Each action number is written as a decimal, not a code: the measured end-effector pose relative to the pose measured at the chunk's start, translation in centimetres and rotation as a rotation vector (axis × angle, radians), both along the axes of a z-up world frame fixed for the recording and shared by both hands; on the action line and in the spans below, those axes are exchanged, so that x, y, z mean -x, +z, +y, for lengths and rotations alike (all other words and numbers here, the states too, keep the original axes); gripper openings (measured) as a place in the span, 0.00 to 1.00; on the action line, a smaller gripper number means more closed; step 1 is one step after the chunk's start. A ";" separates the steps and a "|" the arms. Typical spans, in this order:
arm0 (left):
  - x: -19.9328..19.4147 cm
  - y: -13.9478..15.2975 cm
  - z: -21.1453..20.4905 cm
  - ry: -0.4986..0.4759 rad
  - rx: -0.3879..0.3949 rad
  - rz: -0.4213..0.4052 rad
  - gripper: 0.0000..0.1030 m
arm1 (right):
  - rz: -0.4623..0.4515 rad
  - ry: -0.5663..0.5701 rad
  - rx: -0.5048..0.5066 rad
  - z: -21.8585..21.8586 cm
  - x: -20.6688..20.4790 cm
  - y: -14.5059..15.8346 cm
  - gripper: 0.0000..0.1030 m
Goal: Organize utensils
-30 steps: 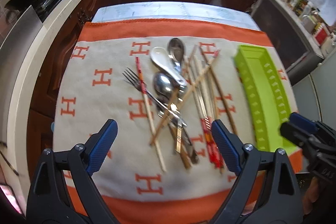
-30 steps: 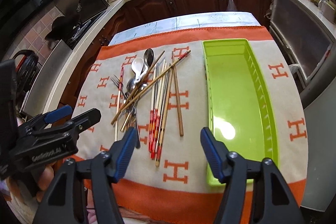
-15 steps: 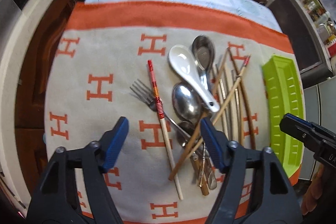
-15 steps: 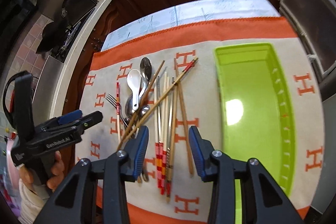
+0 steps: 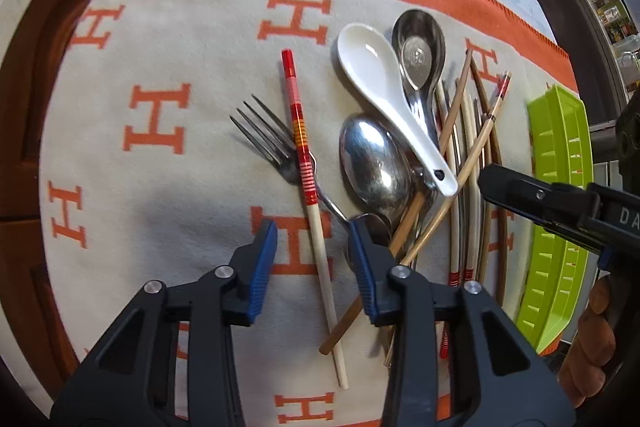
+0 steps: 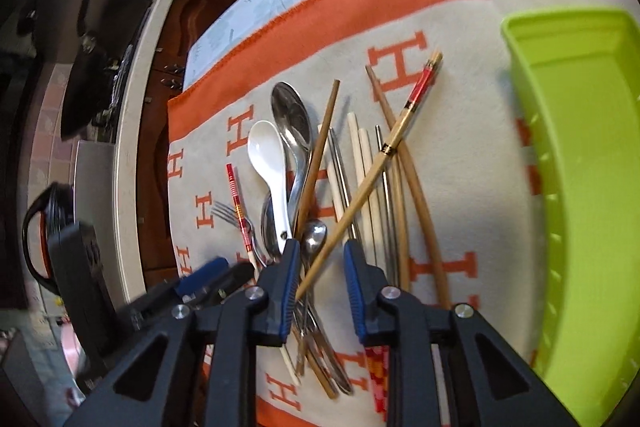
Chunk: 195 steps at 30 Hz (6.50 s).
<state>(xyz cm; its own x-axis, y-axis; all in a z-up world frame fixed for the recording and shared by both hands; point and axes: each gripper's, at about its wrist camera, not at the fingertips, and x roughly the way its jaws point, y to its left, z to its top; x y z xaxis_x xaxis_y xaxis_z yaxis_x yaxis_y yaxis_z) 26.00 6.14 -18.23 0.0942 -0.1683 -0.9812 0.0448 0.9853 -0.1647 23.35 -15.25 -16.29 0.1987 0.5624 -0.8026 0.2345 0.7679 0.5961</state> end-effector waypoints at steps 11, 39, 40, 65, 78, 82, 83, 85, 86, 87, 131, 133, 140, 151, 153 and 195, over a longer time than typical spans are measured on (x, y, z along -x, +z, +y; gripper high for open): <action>-0.9 -1.0 -0.3 0.029 0.051 0.015 0.33 | 0.086 -0.041 -0.006 0.9 -1.1 -2.7 0.13; 1.9 -0.5 1.9 0.120 0.120 -0.007 0.03 | -0.046 -0.052 -0.028 -1.0 0.9 0.1 0.06; 2.2 -0.2 2.1 0.123 0.137 -0.008 0.03 | -0.053 -0.047 -0.031 -1.1 1.2 0.4 0.06; 6.3 9.8 -13.2 -0.096 0.366 -0.110 0.03 | -0.193 -0.016 0.279 -12.1 11.3 4.7 0.06; 4.6 1.7 -24.2 -0.097 0.270 -0.044 0.03 | -0.143 0.048 0.350 -14.7 12.2 0.6 0.06; 5.2 -0.2 -25.1 -0.146 0.193 -0.040 0.04 | -0.129 0.034 0.327 -15.2 12.7 -0.4 0.07; 5.3 -0.2 -25.4 -0.158 0.173 -0.038 0.04 | -0.140 0.035 0.325 -15.2 12.8 -0.4 0.06; 5.6 -0.4 -25.6 -0.174 0.162 -0.033 0.05 | -0.141 0.043 0.306 -15.0 13.0 -0.3 0.06; 5.7 -0.4 -25.6 -0.176 0.156 -0.034 0.05 | -0.142 0.044 0.303 -14.8 13.0 -0.4 0.06; 5.9 -0.5 -25.6 -0.173 0.153 -0.034 0.05 | -0.146 0.047 0.304 -14.6 13.0 -0.4 0.06; 16.3 10.3 -6.9 -0.151 0.030 -0.395 0.53 | -0.286 0.086 0.531 -4.8 17.8 5.5 0.22; 16.4 9.9 -5.6 -0.128 0.032 -0.398 0.53 | -0.304 0.122 0.539 -3.6 17.6 5.9 0.22; 16.4 8.5 -1.0 -0.028 -0.141 -0.435 0.53 | -0.378 0.276 0.532 1.7 15.9 7.1 0.22; 14.9 4.9 8.1 0.175 -0.156 -0.348 0.53 | -0.439 0.487 0.471 10.1 9.9 6.3 0.22; 14.7 4.2 9.1 0.199 -0.141 -0.328 0.53 | -0.436 0.531 0.481 11.7 8.6 5.5 0.22; 12.4 1.9 6.9 0.134 0.007 -0.216 0.53 | -0.450 0.669 0.280 15.6 5.1 3.0 0.04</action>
<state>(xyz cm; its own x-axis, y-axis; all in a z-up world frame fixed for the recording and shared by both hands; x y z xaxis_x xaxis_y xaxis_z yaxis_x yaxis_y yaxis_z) 13.58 13.06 -16.30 0.3237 -0.1473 -0.9346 -0.0507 0.9837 -0.1726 18.25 0.34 -13.34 0.2291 0.4677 -0.8536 -0.5347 0.7933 0.2911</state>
